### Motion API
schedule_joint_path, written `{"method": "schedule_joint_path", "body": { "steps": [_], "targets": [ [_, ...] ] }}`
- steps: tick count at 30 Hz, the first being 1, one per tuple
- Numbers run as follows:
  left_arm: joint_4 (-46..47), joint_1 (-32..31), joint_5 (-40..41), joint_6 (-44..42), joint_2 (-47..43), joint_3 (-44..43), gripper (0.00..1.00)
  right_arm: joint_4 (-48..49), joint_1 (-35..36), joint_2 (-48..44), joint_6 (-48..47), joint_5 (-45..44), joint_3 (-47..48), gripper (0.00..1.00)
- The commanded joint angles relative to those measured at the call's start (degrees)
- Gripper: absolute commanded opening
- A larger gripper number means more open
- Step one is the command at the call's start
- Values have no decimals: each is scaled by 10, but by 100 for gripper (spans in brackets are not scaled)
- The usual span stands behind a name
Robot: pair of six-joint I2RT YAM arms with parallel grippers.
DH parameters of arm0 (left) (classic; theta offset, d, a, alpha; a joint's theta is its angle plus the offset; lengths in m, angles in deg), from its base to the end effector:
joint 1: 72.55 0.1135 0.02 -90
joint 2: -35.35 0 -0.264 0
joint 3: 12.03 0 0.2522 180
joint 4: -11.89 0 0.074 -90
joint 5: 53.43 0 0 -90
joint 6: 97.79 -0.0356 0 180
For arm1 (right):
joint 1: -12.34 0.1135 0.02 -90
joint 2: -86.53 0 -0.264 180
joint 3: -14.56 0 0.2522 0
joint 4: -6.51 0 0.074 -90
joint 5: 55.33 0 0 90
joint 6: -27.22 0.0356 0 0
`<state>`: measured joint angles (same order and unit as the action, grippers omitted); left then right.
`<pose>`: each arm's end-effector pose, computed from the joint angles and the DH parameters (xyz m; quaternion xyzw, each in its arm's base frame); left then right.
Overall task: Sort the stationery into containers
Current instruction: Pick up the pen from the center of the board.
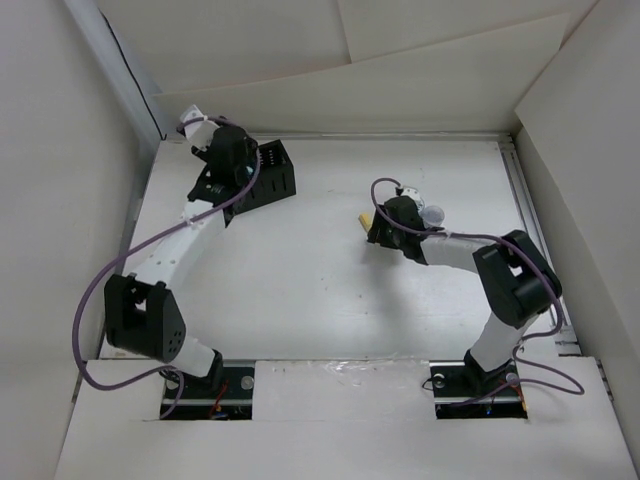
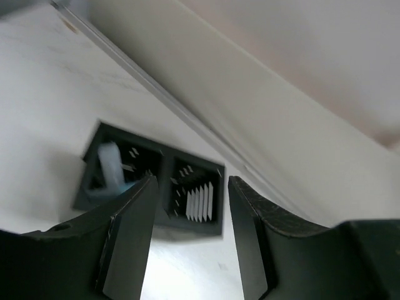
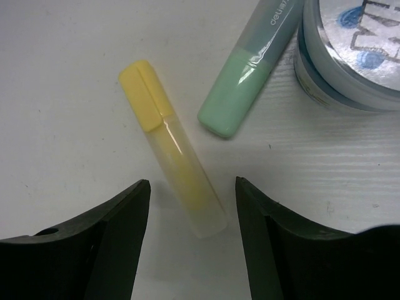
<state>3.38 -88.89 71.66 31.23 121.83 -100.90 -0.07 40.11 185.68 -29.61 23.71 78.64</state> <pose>0.3496 -0.0812 0.3765 -0.3370 0.6558 -0.0975 0.6685 0.3127 0.1570 0.1568 0.0818 0.9053 0.1316 0.3955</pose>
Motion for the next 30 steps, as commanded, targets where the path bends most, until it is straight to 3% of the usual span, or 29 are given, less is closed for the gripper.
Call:
{"method": "schedule_joint_path", "body": {
  "steps": [1,6,14,23,27,28,30],
  "targets": [
    [31,-37,-80,40,-38,55,45,-8,7,14,-1,-20,28,62],
    [51,-83,-113,47,-76,146,44,-26,26,31,-1,-52,42,55],
    [56,-88,-236,67,-121,253,44,-73,82,67,5,-144,79,57],
    [62,-88,-305,79,-121,295,44,-93,100,94,22,-185,97,48],
    [69,-88,-323,79,-107,290,44,-93,100,105,28,-185,97,33],
    [75,-88,-331,79,-99,290,44,-93,100,105,28,-185,97,22],
    [75,-88,-344,79,-91,284,44,-93,106,105,28,-185,97,14]
  ]
}}
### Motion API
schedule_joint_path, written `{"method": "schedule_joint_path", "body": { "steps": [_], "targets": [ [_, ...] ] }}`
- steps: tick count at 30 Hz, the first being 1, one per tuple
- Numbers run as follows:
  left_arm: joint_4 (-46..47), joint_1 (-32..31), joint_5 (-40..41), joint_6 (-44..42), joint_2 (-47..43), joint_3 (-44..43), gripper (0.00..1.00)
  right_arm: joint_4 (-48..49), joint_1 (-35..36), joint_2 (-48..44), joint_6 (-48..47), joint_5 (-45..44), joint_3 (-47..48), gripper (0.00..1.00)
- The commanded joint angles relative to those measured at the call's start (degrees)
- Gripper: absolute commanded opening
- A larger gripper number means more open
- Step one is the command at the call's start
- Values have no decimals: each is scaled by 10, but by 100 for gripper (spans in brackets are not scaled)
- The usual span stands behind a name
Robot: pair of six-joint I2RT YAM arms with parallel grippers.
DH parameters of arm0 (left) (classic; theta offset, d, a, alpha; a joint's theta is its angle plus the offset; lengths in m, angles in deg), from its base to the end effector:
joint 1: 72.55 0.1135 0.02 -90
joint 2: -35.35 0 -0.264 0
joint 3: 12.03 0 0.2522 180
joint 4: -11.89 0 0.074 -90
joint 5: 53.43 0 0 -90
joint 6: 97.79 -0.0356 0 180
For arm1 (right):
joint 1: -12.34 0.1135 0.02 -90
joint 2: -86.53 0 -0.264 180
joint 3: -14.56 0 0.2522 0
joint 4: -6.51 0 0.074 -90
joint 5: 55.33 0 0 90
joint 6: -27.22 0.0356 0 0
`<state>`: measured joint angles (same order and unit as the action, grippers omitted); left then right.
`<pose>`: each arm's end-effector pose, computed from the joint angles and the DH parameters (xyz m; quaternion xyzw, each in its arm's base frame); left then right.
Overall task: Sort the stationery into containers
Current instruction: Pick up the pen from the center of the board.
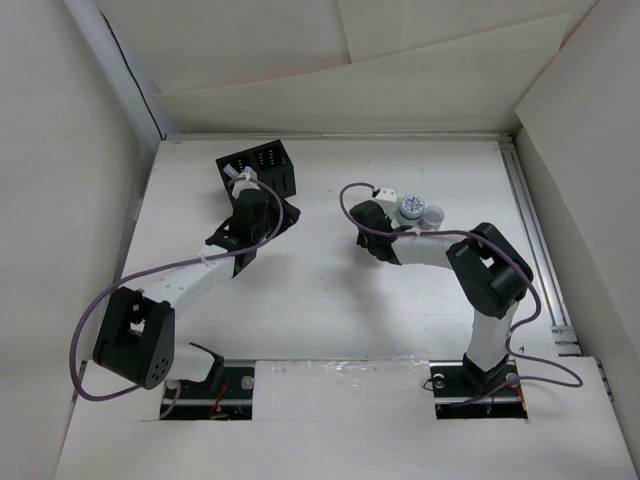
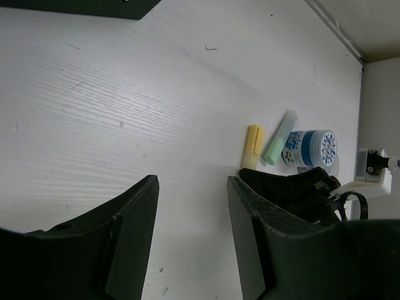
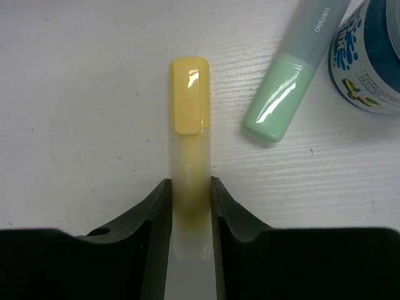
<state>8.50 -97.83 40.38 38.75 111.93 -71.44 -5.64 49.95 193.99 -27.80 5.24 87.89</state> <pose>0.2743 -0.1269 0.2574 -0.1701 0.8039 -0.3117 0.4771 0.3121 0.2184 0.1479 0.0740 0.8996 0.0232 0.4298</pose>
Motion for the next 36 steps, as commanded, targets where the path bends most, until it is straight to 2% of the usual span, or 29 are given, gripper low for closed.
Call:
{"method": "schedule_joint_path", "body": {
  "steps": [1,5,12,19,27,36],
  "targets": [
    [24,1,-36,4,15,-11,44,-37,7,1,10,0,5,10],
    [24,1,-67,-1,15,-24,44,-37,20,-63,-13,22,-7,7],
    [24,1,-115,-7,25,-49,48,20,31,-152,-68,164,-46,7],
    [34,1,-173,-12,76,-78,52,52,31,-152,-75,260,-51,7],
    [45,1,-211,-12,146,-95,53,74,36,-175,-85,303,-63,7],
    [67,1,-248,-7,178,-102,52,85,41,-175,-85,336,-63,7]
  ]
}}
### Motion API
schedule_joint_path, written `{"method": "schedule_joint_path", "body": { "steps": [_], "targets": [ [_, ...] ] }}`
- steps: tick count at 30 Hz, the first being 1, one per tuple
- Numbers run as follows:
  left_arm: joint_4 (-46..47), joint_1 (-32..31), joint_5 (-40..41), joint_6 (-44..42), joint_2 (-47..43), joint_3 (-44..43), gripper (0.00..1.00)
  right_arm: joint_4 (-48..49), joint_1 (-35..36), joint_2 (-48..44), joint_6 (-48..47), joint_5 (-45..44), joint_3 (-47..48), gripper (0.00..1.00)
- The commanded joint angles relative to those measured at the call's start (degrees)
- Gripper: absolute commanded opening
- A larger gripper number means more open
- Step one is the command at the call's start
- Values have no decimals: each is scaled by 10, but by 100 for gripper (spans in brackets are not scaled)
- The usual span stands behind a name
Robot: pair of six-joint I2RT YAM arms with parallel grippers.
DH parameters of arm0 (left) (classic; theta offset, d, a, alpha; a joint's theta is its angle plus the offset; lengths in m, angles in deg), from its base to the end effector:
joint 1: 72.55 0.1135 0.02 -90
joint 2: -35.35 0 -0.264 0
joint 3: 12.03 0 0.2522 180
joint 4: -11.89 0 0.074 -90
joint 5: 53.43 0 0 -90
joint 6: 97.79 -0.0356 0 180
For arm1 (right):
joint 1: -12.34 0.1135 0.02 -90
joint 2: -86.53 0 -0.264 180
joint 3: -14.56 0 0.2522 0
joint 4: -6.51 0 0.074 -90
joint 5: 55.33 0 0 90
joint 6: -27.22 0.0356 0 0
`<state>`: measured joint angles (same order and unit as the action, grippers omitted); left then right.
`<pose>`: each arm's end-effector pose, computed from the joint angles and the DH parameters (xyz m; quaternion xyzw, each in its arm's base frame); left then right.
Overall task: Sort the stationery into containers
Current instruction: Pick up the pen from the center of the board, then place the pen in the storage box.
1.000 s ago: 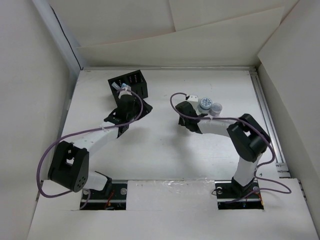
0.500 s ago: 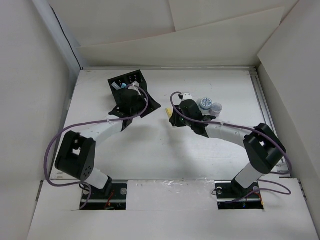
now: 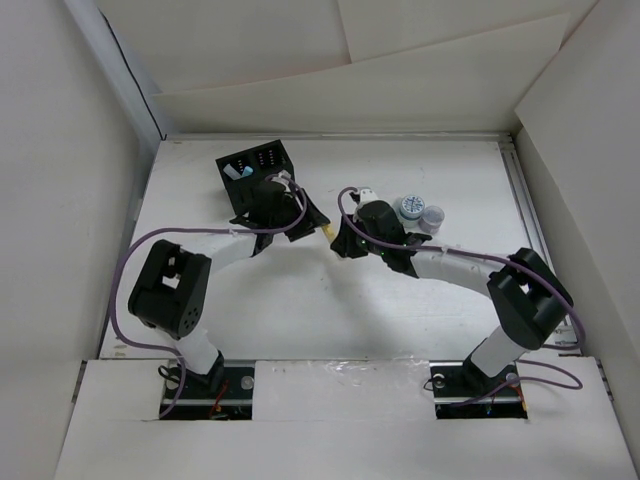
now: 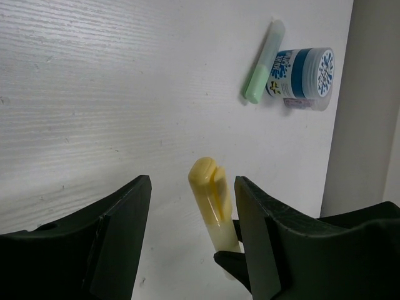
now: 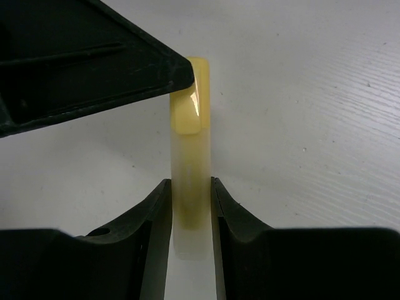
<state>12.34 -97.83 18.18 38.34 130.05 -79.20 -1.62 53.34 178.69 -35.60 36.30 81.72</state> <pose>0.3218 -0.1644 0.2110 -0.0703 0.8432 -0.4114 0.3388 0.2637 0.2306 0.2108 -0.1125 0.8721 0.2772 0.3873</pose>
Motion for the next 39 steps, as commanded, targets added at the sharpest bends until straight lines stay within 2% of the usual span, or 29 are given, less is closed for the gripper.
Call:
{"method": "schedule_joint_path", "body": {
  "steps": [1,4,9,11,14,16,17,18,20,23,24,28,31,36,38,39],
  "targets": [
    [34,1,-26,-3,2,-24,52,50,8,-22,-7,26,-1,7],
    [42,1,-31,-3,7,-24,49,50,8,-28,-7,43,-7,7],
    [60,1,-59,3,21,-24,31,55,8,-28,-7,55,-7,7],
    [65,1,-59,8,21,-19,28,61,8,-28,-7,55,-7,7],
    [65,1,-59,8,21,-19,9,61,8,-23,-7,55,-7,7],
    [65,1,-53,8,21,-19,1,61,8,-22,-7,55,-7,7],
    [59,1,-53,8,21,-19,0,66,8,-22,-7,55,-7,11],
    [59,1,-46,8,21,-19,0,66,8,-22,-7,55,-7,22],
    [54,1,-41,8,8,-19,0,66,8,-22,-7,55,-7,28],
    [54,1,-29,14,3,-19,0,66,2,-37,-2,55,-12,43],
    [47,1,-29,14,-3,-27,0,66,2,-50,-2,55,-17,54],
    [35,16,-18,20,-16,-43,0,66,-3,-89,-2,55,-30,76],
    [12,34,14,26,-30,-70,0,61,-8,-124,-2,55,-40,87],
    [-37,54,91,26,-44,-144,0,54,-26,-160,-2,40,-60,87],
    [-64,75,127,26,-44,-174,0,54,-35,-169,-2,34,-66,83],
    [-75,83,142,31,-44,-204,0,54,-43,-169,4,34,-73,76]
  ]
}}
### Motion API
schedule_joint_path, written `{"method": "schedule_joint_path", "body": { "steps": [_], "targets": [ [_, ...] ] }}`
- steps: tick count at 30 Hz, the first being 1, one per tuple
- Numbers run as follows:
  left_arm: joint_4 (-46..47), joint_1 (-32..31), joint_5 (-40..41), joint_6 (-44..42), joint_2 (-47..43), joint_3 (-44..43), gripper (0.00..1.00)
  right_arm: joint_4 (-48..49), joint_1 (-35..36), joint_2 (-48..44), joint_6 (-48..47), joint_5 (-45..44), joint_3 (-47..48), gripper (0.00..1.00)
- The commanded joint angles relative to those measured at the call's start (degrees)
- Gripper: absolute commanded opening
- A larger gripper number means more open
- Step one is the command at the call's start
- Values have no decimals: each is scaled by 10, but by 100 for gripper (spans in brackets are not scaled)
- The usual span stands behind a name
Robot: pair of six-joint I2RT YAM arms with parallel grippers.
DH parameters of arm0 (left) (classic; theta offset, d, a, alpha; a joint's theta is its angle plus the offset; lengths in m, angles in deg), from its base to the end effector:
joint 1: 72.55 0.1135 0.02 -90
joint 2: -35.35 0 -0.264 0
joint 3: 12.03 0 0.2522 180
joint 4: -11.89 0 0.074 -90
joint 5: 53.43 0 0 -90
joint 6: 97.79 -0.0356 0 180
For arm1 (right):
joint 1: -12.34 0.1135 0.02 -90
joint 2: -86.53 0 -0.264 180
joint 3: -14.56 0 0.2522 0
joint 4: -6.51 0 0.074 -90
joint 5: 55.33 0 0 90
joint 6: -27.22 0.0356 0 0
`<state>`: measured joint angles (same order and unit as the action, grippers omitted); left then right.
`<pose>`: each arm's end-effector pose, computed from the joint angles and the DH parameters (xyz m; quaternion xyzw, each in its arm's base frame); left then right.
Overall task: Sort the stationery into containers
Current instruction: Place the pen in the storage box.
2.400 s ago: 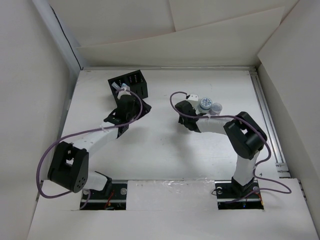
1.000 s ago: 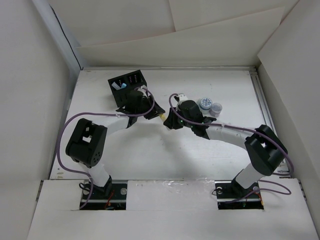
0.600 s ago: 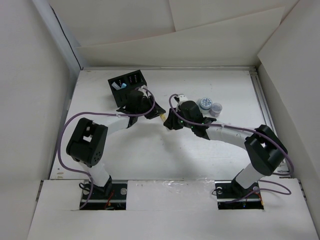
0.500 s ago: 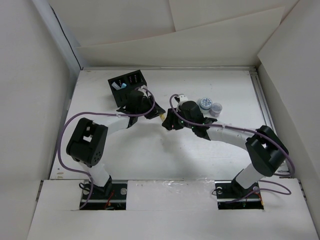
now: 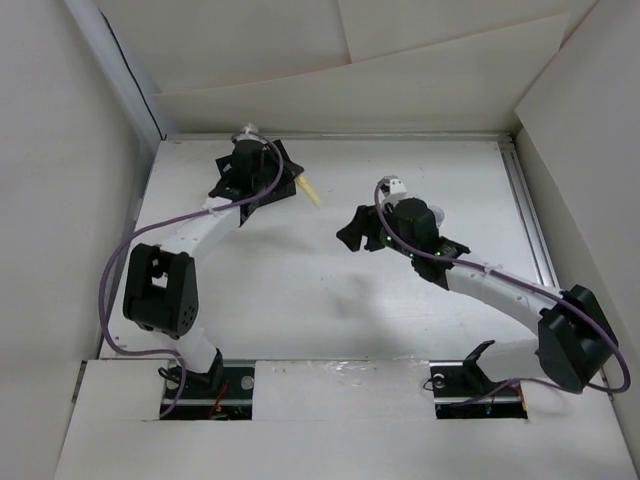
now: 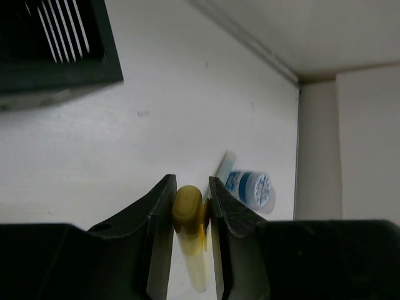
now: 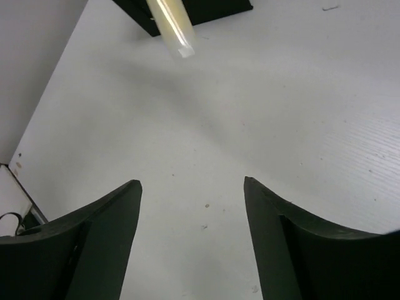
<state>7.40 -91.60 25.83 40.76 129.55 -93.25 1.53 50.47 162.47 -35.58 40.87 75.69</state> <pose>0.3656 -0.1333 0.2874 -0.1508 0.7904 -0.3903 0.4474 0.2357 0.1899 0.2681 -0.1088 0.8102 0.3472 0.4595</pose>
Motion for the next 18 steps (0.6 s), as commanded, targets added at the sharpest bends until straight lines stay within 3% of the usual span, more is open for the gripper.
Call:
{"method": "schedule_joint_path", "body": {
  "steps": [1,2,3,4,7,15,18],
  "targets": [
    [-37,30,103,7,-39,-78,0,23,-22,-7,4,-12,-12,70],
    [-47,49,120,7,-32,-93,0,23,-22,-7,4,-6,-12,60],
    [-67,59,135,7,-32,-119,0,23,-29,-7,9,-6,-12,38],
    [-78,70,163,7,-24,-132,0,23,-29,-7,9,2,-12,28],
    [-122,112,202,1,-9,-183,0,23,-34,-12,9,2,-18,10],
    [-187,132,413,-82,25,-264,0,23,-46,-23,15,2,-24,20],
    [-182,132,455,-104,31,-269,0,23,-46,-18,15,2,-24,31]
  ]
}}
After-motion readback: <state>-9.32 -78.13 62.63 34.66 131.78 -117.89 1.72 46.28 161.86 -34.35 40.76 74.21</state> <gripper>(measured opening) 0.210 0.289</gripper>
